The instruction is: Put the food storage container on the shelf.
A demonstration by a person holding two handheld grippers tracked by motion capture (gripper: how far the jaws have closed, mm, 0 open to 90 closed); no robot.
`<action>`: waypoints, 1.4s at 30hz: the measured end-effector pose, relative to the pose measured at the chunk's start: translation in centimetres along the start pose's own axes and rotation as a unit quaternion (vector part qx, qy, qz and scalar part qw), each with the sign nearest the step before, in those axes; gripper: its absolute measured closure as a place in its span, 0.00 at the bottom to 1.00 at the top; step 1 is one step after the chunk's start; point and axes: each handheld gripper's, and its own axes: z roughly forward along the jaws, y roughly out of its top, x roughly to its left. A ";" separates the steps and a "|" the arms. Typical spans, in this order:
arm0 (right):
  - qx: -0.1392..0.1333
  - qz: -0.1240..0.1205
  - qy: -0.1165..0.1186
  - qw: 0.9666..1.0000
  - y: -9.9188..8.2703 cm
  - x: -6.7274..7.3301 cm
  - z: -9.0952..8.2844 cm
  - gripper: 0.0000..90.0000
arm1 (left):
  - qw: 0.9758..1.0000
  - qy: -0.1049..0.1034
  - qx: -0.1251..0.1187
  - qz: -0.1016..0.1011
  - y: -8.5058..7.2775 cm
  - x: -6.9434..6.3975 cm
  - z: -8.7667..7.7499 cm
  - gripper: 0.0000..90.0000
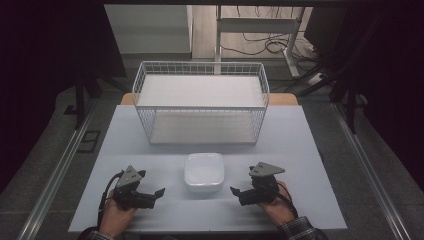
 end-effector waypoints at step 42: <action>0.014 0.038 0.044 0.998 4.6 0.9 2.9 0.10 | 0.997 -0.072 -0.004 0.017 6.5 -2.4 5.0 0.06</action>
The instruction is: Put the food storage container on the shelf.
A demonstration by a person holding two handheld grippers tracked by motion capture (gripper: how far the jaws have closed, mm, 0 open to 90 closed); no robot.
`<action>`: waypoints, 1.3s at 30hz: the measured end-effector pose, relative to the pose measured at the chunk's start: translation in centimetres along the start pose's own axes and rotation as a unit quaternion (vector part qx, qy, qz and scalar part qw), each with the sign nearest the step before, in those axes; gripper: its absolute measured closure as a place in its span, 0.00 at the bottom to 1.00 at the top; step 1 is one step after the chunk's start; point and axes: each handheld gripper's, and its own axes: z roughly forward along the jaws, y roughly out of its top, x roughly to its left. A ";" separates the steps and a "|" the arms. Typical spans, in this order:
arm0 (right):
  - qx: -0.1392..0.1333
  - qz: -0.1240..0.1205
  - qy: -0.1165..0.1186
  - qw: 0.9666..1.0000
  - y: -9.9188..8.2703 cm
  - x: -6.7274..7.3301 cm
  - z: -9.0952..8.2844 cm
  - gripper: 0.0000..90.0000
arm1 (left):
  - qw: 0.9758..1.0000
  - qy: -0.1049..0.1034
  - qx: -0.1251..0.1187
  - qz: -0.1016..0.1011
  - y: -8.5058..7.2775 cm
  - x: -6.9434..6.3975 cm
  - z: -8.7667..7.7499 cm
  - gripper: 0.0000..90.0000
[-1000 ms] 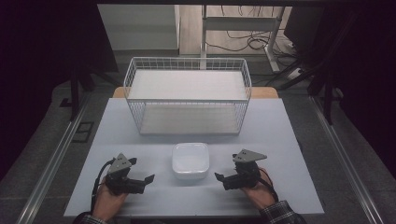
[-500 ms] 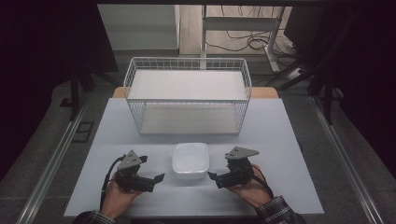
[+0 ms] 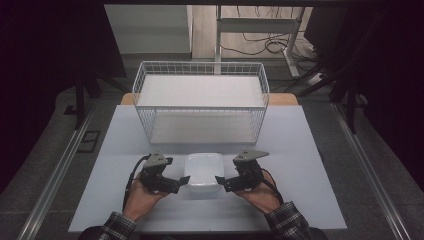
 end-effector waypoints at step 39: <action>-0.006 0.109 -0.006 0.994 0.0 1.2 -1.5 0.80 | 0.996 -0.014 0.000 -0.091 -0.2 -1.8 -1.0 0.77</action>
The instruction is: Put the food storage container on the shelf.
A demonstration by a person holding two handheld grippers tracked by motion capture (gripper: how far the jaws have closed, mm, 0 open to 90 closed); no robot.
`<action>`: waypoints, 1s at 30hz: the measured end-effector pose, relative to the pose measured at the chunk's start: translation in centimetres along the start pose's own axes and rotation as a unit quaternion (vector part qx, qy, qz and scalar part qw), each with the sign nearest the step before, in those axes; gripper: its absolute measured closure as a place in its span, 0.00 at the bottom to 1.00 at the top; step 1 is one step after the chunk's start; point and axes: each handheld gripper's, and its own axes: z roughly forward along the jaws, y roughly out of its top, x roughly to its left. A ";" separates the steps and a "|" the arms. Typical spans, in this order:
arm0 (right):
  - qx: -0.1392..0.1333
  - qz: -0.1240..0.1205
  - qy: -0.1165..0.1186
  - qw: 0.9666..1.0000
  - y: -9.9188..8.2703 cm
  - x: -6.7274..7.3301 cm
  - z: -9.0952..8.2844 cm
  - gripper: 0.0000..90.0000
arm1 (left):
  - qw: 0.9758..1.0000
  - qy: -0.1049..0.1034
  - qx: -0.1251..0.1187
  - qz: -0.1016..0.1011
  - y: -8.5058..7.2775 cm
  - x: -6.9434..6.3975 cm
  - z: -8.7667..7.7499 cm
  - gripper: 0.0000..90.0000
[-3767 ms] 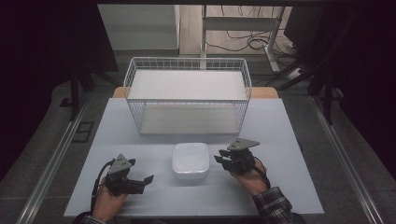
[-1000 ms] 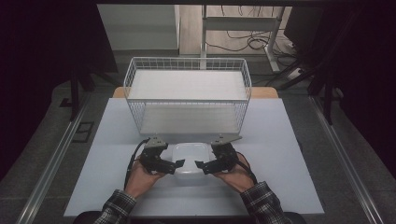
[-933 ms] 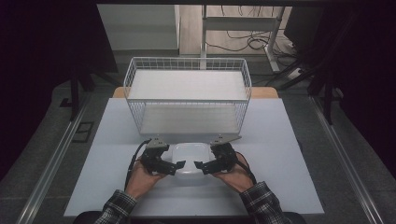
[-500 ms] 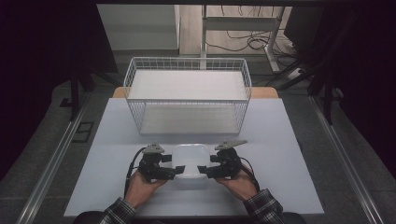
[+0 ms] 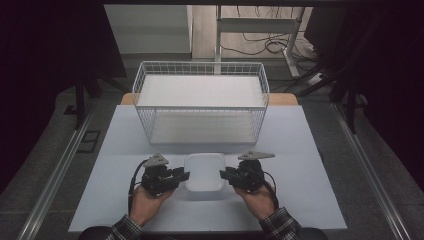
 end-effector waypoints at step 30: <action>-0.071 -0.046 -0.038 0.996 2.4 -0.5 1.0 0.85 | 0.998 0.037 -0.044 0.005 3.0 2.1 0.7 0.86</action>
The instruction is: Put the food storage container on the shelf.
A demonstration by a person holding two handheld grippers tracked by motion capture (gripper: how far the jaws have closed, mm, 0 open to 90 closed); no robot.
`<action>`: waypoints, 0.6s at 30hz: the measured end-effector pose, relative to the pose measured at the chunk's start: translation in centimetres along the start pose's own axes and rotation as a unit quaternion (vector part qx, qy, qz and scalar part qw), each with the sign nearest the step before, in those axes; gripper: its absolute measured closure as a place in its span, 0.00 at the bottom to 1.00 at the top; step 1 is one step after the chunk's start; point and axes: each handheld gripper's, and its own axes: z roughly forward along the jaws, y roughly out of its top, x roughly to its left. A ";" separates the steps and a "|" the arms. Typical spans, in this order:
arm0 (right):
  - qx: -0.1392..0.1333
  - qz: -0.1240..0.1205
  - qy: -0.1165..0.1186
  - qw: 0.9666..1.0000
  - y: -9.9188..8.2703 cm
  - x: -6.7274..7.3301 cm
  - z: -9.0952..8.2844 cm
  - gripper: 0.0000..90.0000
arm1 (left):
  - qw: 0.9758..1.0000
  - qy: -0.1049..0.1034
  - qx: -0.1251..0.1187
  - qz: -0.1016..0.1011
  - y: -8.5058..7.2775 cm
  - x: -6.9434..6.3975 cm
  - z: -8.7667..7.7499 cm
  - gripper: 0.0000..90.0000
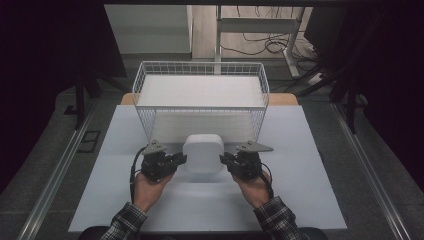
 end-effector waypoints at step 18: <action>-0.014 0.000 -0.028 1.000 2.2 -2.2 3.7 0.85 | 1.000 0.024 -0.013 -0.001 2.5 2.8 2.8 0.86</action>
